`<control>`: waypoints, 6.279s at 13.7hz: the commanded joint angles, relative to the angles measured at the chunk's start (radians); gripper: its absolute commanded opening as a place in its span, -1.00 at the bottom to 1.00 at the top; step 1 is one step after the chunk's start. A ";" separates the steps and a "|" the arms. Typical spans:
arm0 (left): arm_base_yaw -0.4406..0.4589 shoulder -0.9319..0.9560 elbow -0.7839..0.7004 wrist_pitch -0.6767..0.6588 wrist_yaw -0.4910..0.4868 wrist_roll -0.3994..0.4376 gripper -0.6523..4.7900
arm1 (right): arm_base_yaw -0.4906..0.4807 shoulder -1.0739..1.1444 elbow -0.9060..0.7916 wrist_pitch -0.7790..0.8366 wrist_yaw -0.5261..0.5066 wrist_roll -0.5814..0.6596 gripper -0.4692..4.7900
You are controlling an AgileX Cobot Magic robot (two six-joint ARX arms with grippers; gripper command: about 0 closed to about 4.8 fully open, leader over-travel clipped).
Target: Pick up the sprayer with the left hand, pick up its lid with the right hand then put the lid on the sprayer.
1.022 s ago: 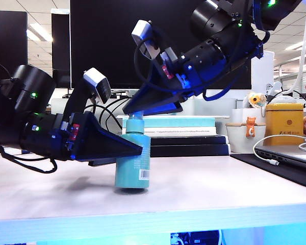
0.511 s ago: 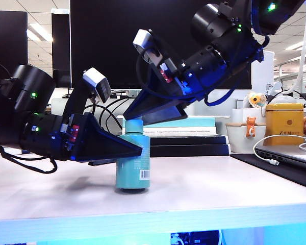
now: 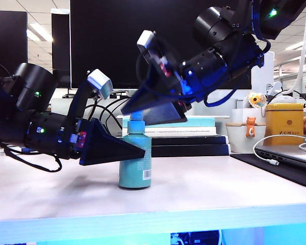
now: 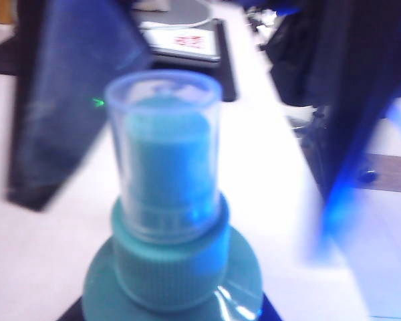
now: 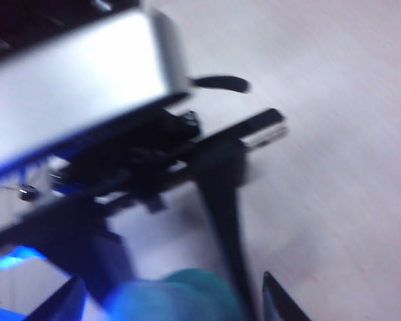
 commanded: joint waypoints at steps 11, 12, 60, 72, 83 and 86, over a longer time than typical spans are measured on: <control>0.089 0.033 -0.003 -0.031 -0.065 0.008 -0.20 | -0.034 -0.009 0.001 0.058 0.038 0.032 1.00; 0.089 0.033 -0.003 -0.035 -0.065 0.008 0.09 | -0.034 -0.009 0.001 0.060 0.038 0.031 1.00; 0.524 -1.754 -0.647 -0.558 -0.851 -0.404 0.24 | -0.301 -1.573 -0.979 0.102 1.036 0.370 -0.33; 0.524 -1.932 -0.692 -0.856 -0.899 -0.312 -0.78 | -0.302 -1.739 -1.072 0.027 1.020 0.319 -0.83; 0.524 -1.932 -0.690 -0.919 -1.009 -0.415 -0.76 | -0.301 -1.739 -1.072 0.013 1.003 0.398 -0.82; 0.524 -1.932 -0.690 -0.907 -0.955 -0.512 -0.76 | -0.301 -1.739 -1.072 0.012 1.006 0.397 -0.82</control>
